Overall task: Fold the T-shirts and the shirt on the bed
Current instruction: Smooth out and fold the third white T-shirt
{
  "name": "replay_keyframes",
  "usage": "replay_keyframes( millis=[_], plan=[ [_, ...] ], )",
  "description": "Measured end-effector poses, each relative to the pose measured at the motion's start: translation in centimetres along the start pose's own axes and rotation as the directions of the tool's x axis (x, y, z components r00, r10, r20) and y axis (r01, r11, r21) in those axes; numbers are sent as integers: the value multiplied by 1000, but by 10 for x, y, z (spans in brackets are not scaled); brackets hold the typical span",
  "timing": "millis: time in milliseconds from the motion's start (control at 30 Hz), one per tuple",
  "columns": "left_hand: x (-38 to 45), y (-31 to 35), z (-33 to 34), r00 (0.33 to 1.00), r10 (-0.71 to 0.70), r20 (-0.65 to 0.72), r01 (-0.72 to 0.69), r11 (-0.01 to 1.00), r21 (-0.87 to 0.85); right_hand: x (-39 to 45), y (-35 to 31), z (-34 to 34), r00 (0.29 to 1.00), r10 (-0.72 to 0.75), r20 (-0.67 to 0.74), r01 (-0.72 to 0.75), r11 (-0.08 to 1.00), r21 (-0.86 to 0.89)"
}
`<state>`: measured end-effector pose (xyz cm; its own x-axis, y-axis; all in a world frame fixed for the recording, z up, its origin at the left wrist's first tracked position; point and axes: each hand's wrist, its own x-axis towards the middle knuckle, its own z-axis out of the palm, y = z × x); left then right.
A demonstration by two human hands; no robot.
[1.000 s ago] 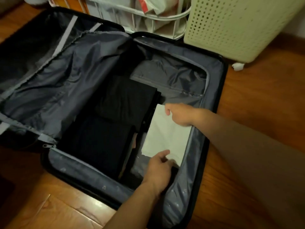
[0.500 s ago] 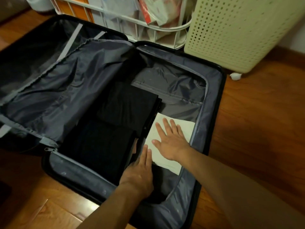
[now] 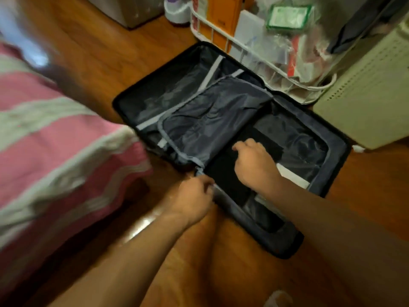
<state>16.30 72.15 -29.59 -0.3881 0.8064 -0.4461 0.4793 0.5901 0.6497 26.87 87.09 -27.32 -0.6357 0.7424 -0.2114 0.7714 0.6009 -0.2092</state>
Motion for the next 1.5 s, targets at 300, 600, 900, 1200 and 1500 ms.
replay_keyframes(
  millis=[300,600,900,1200,1500],
  plan=[
    [-346,-148,-331,823,-509,-252,440,852,-282,-92,-432,-150,845,-456,279,450,888,89],
    [-641,-417,-407,352,-896,-271,429,412,-804,-264,-848,-68,466,-745,478,772,606,192],
    [-678,-607,-441,219,-935,-278,532,353,-770,-338,-1000,61,319,-591,741,820,564,97],
    [-638,-716,-532,10,-957,-289,433,265,-861,-328,-1029,75,416,-537,734,701,704,118],
    [-678,-466,-586,209,-390,-896,125,920,-372,-311,-972,-96,518,-565,642,426,821,379]
  ],
)
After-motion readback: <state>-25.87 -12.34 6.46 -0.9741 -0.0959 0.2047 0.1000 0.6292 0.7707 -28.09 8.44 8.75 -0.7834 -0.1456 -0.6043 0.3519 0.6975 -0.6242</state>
